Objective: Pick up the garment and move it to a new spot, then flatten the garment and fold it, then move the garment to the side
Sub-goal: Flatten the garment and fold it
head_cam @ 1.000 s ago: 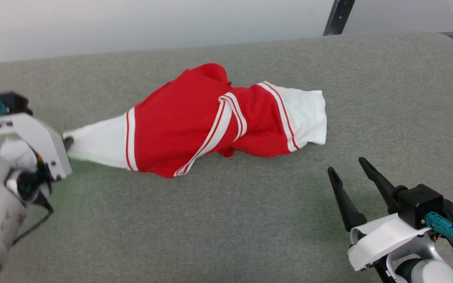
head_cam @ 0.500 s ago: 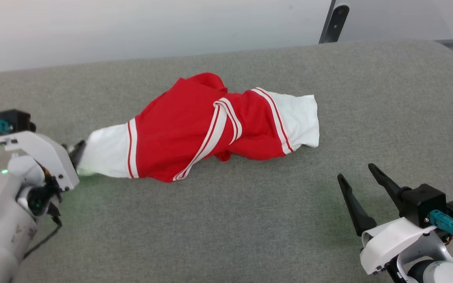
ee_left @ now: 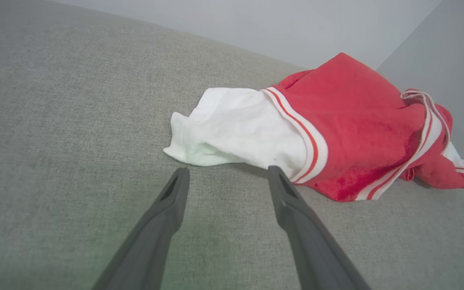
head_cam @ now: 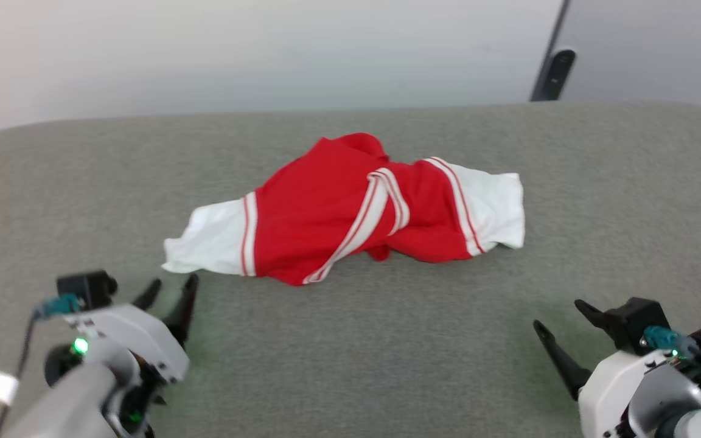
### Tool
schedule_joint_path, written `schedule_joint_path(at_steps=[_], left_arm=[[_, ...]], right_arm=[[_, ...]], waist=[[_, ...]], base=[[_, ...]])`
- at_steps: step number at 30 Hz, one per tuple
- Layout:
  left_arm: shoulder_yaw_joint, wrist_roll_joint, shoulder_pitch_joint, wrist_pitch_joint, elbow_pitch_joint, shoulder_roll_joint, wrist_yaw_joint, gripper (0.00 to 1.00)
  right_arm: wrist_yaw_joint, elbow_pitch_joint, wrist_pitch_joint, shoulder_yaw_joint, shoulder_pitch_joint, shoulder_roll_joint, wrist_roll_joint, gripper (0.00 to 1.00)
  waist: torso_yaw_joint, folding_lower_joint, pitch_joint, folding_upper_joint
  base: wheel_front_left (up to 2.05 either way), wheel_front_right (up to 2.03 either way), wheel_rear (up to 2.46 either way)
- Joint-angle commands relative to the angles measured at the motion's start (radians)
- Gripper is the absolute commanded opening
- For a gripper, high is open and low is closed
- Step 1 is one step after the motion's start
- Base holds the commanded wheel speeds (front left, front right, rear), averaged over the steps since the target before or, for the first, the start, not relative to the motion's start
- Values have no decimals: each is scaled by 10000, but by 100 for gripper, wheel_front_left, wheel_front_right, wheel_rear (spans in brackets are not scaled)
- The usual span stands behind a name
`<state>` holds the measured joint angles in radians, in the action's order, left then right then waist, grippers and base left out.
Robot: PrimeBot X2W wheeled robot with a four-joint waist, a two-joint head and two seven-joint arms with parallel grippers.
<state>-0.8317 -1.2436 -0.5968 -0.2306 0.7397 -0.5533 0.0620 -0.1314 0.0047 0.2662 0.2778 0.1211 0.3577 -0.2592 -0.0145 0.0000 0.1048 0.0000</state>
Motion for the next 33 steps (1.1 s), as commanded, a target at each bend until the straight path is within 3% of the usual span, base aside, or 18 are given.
schedule_joint_path(at_steps=[1, 4, 9, 13, 18, 30, 32, 33], left_arm=[[118, 158, 394, -192, -374, 23, -259, 100], [448, 689, 1065, -334, -1433, 115, -775, 100], [1974, 2581, 2481, -330, -3652, 468, -1806, 100], [2742, 4025, 3472, -336, -4918, 882, -2157, 100], [3160, 4900, 4159, -335, -5562, 1466, -2226, 100], [3856, 5926, 4317, -336, -5988, 2254, -1942, 100], [3941, 6055, 4271, -336, -6038, 2314, -1894, 100], [3967, 6127, 4222, -336, -6066, 2333, -1850, 100]], right_arm=[[14, 111, 187, 202, 285, 294, -219, 100], [14, 392, 627, 694, 711, 1032, -510, 100], [14, 997, 1139, 1551, 1923, 2148, -1179, 100], [14, 1701, 1359, 2366, 3099, 2950, -1587, 100], [14, 2651, 1511, 3620, 4451, 3791, -2004, 100], [14, 3971, 1585, 6985, 6586, 4627, -3075, 100], [14, 4086, 1504, 7379, 6816, 4672, -3255, 0], [14, 4172, 1453, 7543, 6913, 4673, -3336, 0]], waist=[[473, 0, -220, 0], [888, 0, -198, 0], [1562, 0, 41, 0], [2063, 0, 309, 0], [2617, 0, 663, 0], [3396, 0, 1407, 0], [3430, 0, 1491, 0], [3429, 0, 1526, 0]], base=[[0, 0, 0], [0, 0, 0], [0, 0, 0], [0, 0, 0], [0, 0, 0], [0, 0, 0], [0, 0, 0], [0, 0, 0]])
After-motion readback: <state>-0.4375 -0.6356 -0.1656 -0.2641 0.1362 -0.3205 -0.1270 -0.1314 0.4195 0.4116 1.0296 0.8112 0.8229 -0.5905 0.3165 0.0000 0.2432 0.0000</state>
